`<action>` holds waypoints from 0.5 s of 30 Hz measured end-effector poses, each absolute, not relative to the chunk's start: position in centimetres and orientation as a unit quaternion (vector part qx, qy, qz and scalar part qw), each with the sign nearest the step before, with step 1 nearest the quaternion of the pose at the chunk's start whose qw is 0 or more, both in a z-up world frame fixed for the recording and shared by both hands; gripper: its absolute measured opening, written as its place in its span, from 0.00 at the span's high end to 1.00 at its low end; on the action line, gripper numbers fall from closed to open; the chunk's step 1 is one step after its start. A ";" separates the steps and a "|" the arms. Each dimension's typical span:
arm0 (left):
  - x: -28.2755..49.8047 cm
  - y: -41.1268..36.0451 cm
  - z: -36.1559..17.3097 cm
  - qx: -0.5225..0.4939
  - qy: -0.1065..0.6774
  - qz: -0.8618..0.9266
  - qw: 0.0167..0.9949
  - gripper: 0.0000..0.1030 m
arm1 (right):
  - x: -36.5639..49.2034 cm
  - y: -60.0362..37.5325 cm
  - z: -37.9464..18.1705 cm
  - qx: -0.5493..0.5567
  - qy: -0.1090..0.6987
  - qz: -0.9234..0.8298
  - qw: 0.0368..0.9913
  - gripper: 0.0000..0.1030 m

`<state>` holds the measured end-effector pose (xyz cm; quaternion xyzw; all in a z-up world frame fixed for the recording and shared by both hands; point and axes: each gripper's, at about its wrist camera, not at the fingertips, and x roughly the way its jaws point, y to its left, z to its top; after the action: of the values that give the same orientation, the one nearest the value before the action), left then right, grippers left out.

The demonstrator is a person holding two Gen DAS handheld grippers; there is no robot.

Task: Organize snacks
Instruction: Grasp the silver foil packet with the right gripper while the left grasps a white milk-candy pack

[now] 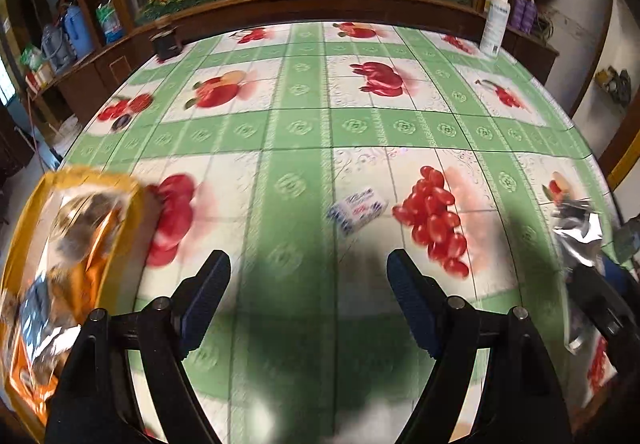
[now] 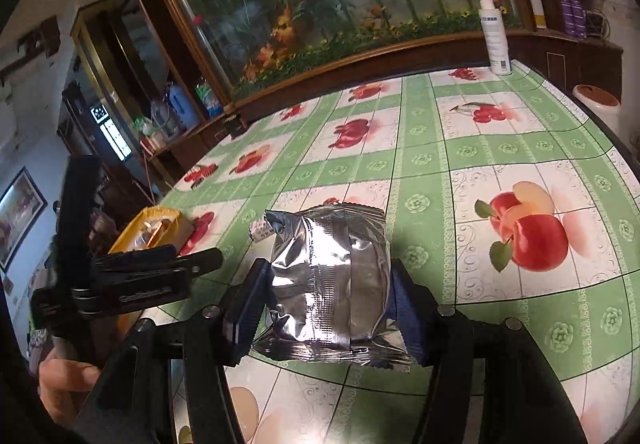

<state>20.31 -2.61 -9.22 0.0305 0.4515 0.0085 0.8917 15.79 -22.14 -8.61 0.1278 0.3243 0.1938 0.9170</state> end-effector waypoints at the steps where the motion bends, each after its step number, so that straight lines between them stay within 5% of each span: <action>1: 21.0 -3.3 -9.6 0.043 0.456 0.008 0.889 0.22 | 15.8 -22.3 -8.5 0.127 0.319 0.191 0.920 0.41; 10: 23.5 -5.2 -10.9 0.072 0.445 -0.011 0.892 0.27 | 16.7 -24.4 -8.8 0.165 0.316 0.171 0.918 0.41; 12: 23.4 -5.0 -10.9 0.040 0.444 -0.046 0.894 0.63 | 16.7 -24.2 -8.8 0.162 0.318 0.172 0.918 0.41; 14: 23.1 -5.3 -10.6 0.037 0.444 -0.061 0.893 0.84 | 16.5 -24.0 -8.9 0.158 0.319 0.173 0.918 0.41; 15: 22.8 -5.7 -10.6 0.048 0.445 -0.058 0.893 0.84 | 16.6 -23.9 -8.9 0.156 0.319 0.173 0.919 0.41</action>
<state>22.83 -5.66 -10.59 0.0479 0.4446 -0.0579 0.8926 16.56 -23.85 -8.85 0.1564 0.3194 0.1726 0.9186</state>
